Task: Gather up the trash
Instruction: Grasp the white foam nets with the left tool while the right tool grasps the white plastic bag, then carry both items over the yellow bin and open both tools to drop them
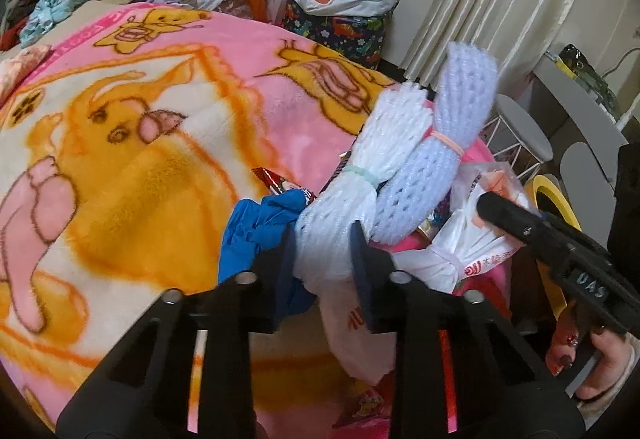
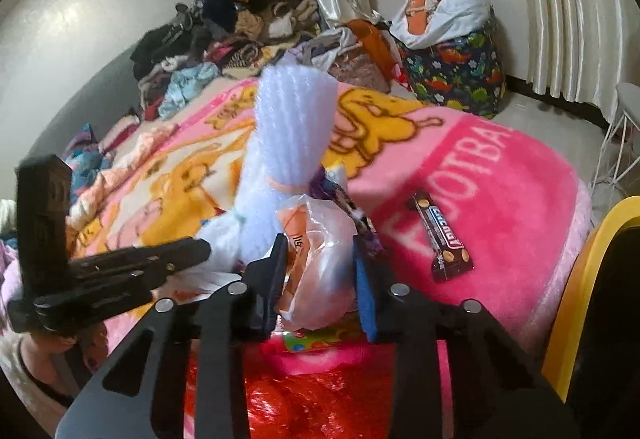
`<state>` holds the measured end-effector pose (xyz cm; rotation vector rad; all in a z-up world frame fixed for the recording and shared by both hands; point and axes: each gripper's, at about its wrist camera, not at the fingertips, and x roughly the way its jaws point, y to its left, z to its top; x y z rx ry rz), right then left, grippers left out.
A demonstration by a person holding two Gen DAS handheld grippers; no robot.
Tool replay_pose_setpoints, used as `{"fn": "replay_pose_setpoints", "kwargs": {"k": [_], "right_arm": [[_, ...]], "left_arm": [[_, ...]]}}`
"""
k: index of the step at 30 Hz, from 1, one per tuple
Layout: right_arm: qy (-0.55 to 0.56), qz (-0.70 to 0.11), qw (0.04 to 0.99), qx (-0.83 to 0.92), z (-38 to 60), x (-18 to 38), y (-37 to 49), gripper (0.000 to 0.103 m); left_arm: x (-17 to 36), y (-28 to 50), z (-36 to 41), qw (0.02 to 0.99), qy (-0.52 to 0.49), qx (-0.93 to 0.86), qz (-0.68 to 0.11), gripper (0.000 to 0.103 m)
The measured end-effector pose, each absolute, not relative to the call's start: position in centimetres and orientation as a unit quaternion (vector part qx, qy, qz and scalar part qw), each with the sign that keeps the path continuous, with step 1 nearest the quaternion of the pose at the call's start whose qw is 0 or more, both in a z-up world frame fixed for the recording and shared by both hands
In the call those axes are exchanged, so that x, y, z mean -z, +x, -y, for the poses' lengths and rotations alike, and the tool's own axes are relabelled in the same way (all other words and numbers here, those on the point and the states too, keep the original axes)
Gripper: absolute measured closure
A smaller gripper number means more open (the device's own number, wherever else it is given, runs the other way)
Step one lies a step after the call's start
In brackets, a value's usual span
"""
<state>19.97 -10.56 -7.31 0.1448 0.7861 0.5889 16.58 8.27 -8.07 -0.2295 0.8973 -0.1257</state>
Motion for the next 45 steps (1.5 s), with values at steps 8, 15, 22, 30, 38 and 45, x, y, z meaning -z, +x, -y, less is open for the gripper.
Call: {"fn": "replay_pose_setpoints", "kwargs": {"k": [8, 15, 22, 30, 38, 45], "right_arm": [[0.085, -0.333, 0.894, -0.289, 11.9, 4.6, 18.2, 0.077], [0.11, -0.306, 0.903, -0.281, 14.0, 2.3, 17.1, 0.077], [0.119, -0.291, 0.911, -0.267, 16.2, 1.4, 16.1, 0.077], [0.135, -0.285, 0.918, -0.239, 19.3, 1.2, 14.9, 0.077], [0.157, -0.282, 0.924, -0.207, 22.8, 1.6, 14.0, 0.077], [0.176, -0.279, 0.927, -0.177, 26.0, 2.0, 13.0, 0.077]], "left_arm": [[4.9, 15.3, -8.7, 0.914, -0.144, 0.064, -0.375, 0.098], [1.9, 14.2, -7.9, 0.927, -0.141, 0.073, -0.341, 0.098], [0.6, 13.4, -6.5, 0.931, -0.135, 0.086, -0.328, 0.098], [0.0, 12.8, -4.5, 0.932, -0.124, 0.101, -0.325, 0.098], [0.0, 12.5, -2.3, 0.931, -0.111, 0.118, -0.326, 0.098], [0.0, 12.5, 0.1, 0.929, -0.103, 0.133, -0.329, 0.098]]}}
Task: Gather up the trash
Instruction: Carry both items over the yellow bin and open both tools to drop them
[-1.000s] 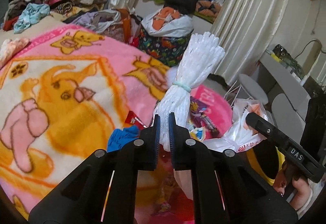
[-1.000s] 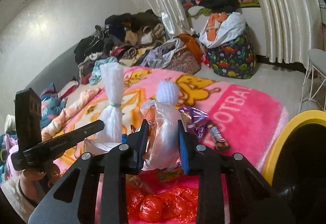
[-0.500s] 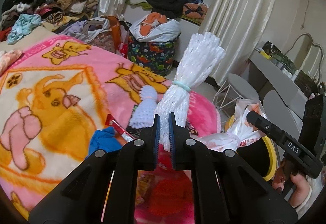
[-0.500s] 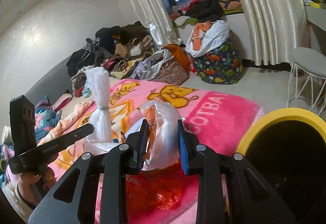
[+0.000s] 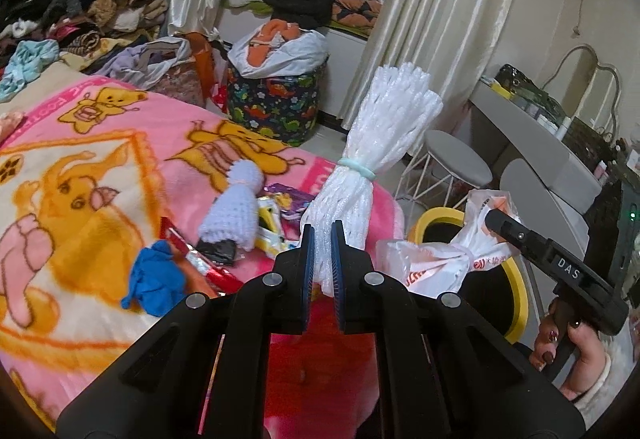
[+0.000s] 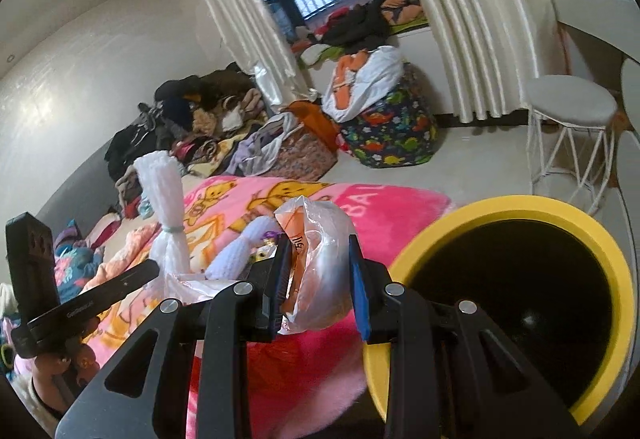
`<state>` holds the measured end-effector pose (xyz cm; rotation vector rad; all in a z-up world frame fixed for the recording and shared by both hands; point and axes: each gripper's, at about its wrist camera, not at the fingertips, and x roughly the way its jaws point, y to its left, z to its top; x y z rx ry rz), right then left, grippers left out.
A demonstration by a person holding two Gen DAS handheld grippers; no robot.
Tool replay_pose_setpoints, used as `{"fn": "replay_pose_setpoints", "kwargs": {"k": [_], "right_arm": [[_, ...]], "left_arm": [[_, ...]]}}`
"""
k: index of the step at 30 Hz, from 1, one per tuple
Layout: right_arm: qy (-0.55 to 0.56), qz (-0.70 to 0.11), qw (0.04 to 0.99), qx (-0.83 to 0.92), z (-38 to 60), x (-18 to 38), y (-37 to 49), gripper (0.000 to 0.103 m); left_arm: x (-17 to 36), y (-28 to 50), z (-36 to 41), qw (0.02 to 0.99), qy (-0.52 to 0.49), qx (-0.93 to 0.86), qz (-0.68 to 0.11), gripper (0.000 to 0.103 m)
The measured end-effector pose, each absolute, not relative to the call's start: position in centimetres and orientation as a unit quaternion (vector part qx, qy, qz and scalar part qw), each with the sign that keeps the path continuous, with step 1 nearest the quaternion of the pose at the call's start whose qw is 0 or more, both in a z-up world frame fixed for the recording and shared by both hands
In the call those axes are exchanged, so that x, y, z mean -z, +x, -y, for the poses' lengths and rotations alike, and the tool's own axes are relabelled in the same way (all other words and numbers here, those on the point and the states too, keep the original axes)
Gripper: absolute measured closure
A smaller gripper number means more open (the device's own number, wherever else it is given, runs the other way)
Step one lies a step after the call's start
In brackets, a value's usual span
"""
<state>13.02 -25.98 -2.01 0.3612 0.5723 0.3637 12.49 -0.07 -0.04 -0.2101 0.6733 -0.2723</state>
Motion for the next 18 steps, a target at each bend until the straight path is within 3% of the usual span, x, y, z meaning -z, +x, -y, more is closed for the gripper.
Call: {"fn": "replay_pose_setpoints", "kwargs": {"k": [18], "right_arm": [[0.204, -0.268, 0.936, -0.102, 33.0, 3.0, 11.8, 0.077]], "left_arm": [[0.3, 12.6, 6.0, 0.923, -0.074, 0.172, -0.337, 0.098]]}}
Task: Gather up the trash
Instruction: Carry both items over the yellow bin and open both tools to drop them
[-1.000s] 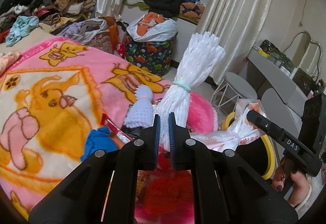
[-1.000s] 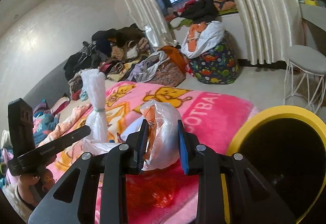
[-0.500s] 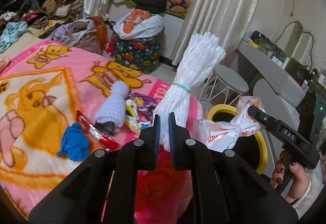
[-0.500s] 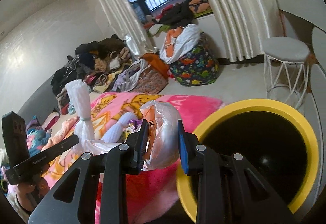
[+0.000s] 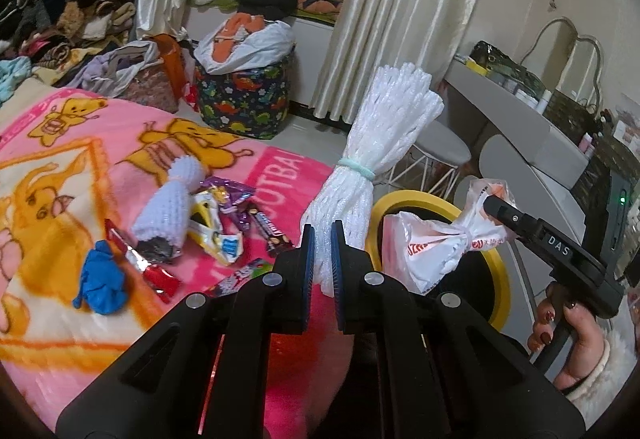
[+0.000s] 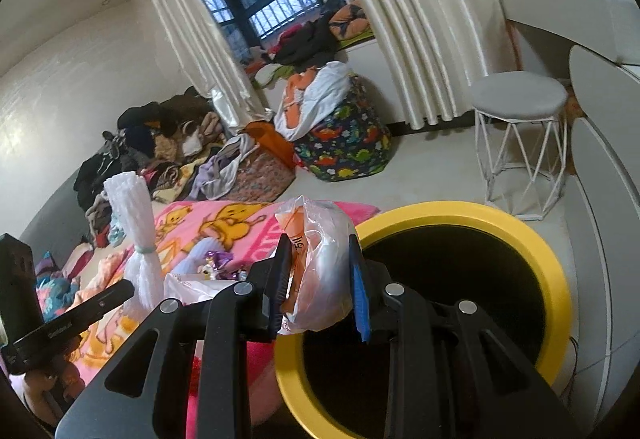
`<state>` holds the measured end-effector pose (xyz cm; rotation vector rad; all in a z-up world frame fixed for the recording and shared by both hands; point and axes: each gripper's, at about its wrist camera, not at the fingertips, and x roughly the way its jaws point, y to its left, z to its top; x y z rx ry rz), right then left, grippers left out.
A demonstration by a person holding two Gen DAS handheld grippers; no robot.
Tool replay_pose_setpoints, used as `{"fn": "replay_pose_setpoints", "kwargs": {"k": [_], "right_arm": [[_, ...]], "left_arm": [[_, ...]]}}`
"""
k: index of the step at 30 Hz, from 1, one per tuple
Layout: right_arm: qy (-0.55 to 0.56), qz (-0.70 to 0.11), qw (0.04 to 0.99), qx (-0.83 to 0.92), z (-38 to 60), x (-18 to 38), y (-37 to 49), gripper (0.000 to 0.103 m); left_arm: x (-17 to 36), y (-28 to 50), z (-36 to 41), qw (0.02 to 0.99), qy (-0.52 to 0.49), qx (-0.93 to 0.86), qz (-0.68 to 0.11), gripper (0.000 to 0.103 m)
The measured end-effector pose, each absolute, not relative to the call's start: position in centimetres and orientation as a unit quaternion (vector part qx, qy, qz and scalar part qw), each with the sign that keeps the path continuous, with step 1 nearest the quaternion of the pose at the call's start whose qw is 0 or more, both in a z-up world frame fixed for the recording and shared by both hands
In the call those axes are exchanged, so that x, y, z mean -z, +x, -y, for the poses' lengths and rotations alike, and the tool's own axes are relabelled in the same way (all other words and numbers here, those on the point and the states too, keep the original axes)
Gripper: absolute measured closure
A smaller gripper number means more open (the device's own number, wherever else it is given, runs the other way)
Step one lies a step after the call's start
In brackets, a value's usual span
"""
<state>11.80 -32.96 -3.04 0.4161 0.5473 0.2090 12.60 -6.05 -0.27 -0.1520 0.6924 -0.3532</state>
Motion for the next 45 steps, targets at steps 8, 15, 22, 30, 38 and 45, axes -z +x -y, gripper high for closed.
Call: {"fn": "replay_pose_setpoints", "kwargs": {"k": [8, 15, 22, 30, 38, 45], "right_arm": [[0.214, -0.264, 0.937, -0.079, 34.9, 3.5, 11.2, 0.077], [0.222, -0.265, 0.937, -0.047, 36.9, 4.2, 10.8, 0.077], [0.23, -0.269, 0.935, -0.014, 38.8, 4.8, 10.2, 0.077], [0.217, -0.271, 0.937, 0.023, 40.5, 5.4, 9.8, 0.077], [0.207, -0.281, 0.936, 0.042, 41.7, 6.4, 9.9, 0.076], [0.231, -0.293, 0.927, 0.028, 42.1, 7.5, 10.4, 0.055]], "left_arm": [[0.4, 12.4, 8.0, 0.92, -0.063, 0.184, -0.341, 0.098], [0.8, 12.4, 9.7, 0.915, -0.052, 0.197, -0.348, 0.098], [1.5, 12.7, 11.9, 0.907, -0.039, 0.213, -0.36, 0.098], [2.3, 13.4, 14.6, 0.898, -0.021, 0.233, -0.373, 0.098], [3.3, 14.6, 16.9, 0.889, -0.014, 0.252, -0.383, 0.098], [3.8, 14.7, 17.3, 0.895, -0.014, 0.248, -0.372, 0.055]]}}
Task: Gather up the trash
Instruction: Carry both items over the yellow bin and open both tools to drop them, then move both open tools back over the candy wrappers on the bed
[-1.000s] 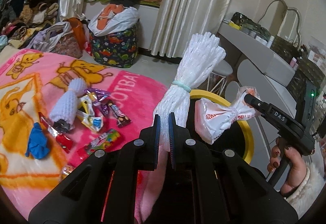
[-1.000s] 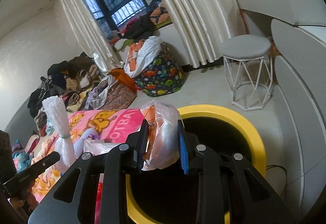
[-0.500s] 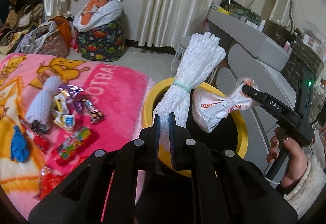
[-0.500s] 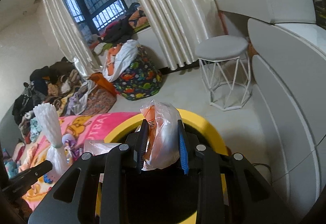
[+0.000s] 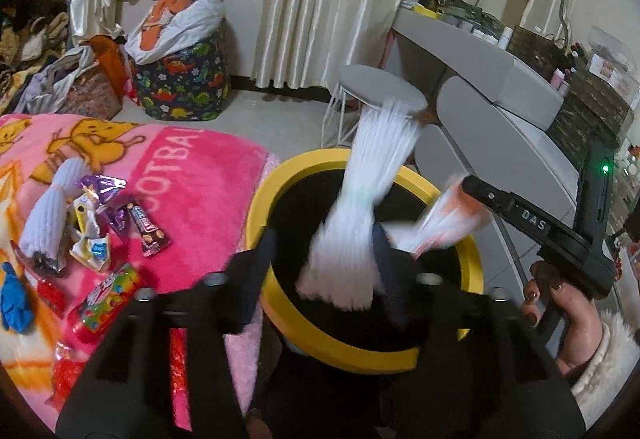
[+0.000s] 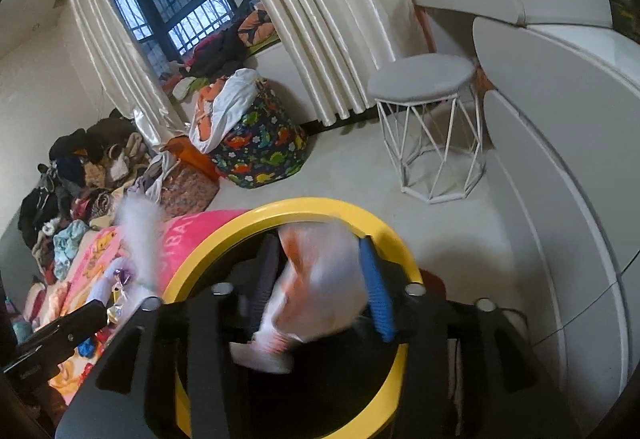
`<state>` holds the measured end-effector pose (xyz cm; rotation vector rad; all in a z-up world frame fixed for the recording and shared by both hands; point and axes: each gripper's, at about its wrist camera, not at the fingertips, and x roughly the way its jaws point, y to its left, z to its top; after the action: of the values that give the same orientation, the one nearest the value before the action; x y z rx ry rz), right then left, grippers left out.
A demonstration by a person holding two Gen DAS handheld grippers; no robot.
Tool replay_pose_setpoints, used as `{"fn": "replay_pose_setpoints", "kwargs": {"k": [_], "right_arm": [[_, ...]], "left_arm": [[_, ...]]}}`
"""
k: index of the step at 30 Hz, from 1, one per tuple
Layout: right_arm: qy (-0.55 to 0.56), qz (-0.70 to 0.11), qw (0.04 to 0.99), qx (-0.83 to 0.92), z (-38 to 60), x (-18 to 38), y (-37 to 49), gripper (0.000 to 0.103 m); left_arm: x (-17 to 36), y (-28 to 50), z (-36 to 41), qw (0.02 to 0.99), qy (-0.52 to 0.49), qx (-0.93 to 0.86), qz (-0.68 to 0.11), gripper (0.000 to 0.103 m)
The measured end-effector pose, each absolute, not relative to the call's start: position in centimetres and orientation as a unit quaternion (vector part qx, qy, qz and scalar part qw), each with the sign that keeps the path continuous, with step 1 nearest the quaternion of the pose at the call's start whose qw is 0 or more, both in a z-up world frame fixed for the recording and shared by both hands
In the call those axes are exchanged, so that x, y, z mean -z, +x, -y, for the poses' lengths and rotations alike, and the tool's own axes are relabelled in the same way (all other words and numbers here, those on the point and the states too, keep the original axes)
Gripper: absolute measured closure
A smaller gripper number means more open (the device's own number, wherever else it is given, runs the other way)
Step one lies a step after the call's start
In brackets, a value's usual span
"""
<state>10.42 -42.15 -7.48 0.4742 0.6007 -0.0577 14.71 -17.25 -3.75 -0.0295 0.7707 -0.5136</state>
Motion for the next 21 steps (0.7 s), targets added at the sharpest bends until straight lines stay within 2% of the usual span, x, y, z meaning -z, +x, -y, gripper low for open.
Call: {"fn": "replay_pose_setpoints", "kwargs": {"k": [3, 7, 10, 21], "right_arm": [[0.232, -0.295, 0.927, 0.021, 42.0, 7.6, 10.5, 0.05], [0.231, -0.296, 0.927, 0.005, 41.0, 7.4, 10.7, 0.044], [0.229, -0.296, 0.927, -0.014, 40.0, 7.1, 10.8, 0.042], [0.205, -0.298, 0.929, -0.076, 35.1, 5.4, 11.4, 0.035]], "left_arm": [[4.0, 14.9, 16.4, 0.897, -0.025, 0.236, -0.373, 0.044], [3.9, 14.8, 15.3, 0.903, -0.032, 0.224, -0.366, 0.039], [3.7, 14.7, 14.2, 0.908, -0.04, 0.212, -0.36, 0.03], [2.3, 14.6, 10.8, 0.926, -0.049, 0.174, -0.333, 0.017]]}}
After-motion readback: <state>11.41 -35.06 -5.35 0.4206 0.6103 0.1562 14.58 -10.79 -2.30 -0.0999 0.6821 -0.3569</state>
